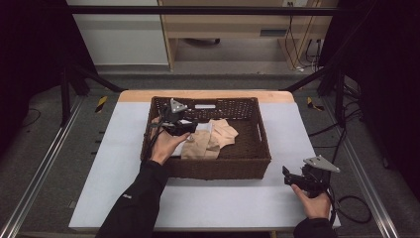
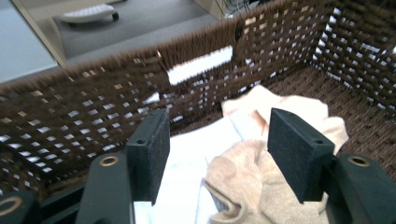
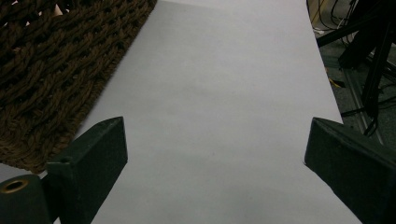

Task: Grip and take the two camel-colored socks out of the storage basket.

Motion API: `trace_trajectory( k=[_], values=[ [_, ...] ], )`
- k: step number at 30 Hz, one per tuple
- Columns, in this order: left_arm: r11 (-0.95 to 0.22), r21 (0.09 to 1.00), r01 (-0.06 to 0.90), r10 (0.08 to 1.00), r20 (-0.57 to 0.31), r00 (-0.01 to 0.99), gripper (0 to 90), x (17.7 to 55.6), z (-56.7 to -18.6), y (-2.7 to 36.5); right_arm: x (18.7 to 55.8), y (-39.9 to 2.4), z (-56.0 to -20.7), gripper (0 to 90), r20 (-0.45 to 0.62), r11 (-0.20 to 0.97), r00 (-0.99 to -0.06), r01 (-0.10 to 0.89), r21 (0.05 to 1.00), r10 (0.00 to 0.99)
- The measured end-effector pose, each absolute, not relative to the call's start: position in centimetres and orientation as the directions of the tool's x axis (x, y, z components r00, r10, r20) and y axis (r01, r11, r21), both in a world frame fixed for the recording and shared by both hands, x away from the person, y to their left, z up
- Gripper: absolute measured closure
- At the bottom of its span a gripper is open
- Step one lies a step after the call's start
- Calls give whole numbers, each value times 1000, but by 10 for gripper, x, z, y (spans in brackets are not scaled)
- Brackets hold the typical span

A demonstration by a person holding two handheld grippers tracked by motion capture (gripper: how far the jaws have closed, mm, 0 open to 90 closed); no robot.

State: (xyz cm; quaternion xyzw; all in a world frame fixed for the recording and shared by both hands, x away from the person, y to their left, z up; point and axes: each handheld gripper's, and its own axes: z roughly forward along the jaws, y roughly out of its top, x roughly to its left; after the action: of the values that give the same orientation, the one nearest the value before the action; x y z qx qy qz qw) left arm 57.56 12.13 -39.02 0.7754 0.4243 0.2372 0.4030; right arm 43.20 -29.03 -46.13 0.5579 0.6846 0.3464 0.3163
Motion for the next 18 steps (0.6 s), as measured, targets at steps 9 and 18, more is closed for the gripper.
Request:
trace_trajectory(
  k=[9,18],
  values=[
    [-372,762,529,839,32,544,396,579,-412,113,432,-290,-462,59,-52,140,-173,545,827,983],
    [-435,699,568,832,70,550,421,580,-424,106,433,-290,-462,59,-53,141,-173,546,826,984]
  ],
)
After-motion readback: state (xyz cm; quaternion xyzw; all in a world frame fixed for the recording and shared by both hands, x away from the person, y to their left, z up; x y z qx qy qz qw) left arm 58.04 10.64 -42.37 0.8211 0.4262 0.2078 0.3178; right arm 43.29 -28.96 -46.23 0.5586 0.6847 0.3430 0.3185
